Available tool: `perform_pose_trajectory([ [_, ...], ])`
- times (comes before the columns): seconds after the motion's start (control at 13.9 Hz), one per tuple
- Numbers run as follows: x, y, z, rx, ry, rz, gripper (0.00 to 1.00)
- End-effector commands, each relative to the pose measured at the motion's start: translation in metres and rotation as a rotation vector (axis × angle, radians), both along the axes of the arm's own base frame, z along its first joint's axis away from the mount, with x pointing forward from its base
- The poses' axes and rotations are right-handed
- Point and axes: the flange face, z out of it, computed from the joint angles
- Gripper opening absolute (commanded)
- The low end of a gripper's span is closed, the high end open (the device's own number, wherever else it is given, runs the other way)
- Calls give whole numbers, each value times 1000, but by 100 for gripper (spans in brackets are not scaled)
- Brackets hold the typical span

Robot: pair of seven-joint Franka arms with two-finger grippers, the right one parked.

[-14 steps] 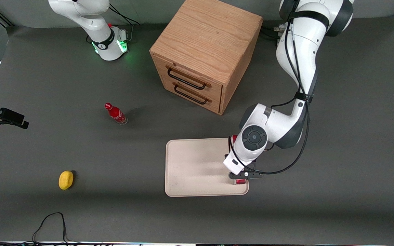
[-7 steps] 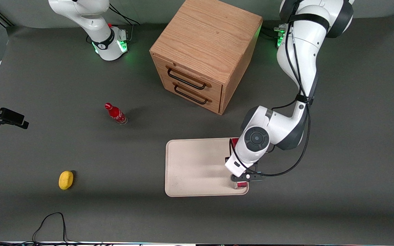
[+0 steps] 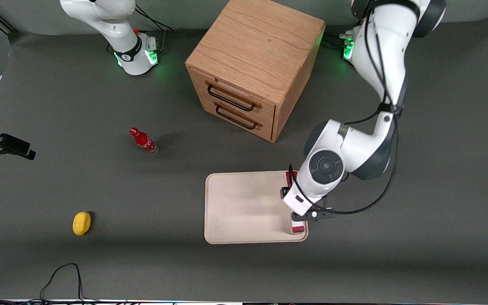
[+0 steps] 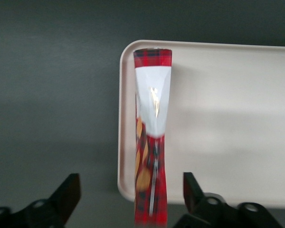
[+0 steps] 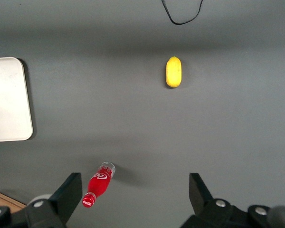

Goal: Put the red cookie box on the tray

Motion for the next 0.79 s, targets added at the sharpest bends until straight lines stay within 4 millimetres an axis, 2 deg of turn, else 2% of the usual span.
perform_pose_trajectory([
  [0.0, -33, 18, 95, 12, 28, 0, 100],
  [0.07, -43, 25, 123, 11, 32, 5, 100],
  [0.22, -54, 58, 168, 10, 39, 36, 100],
  [0.36, -66, 84, 198, 14, 57, -11, 100],
  [0.5, -74, 126, 215, 18, 66, -19, 100],
  [0.57, -77, 148, 214, 21, 71, -15, 100],
  [0.65, -84, 189, 216, 16, 69, -57, 100],
  [0.72, -87, 211, 213, 9, 60, -60, 100],
])
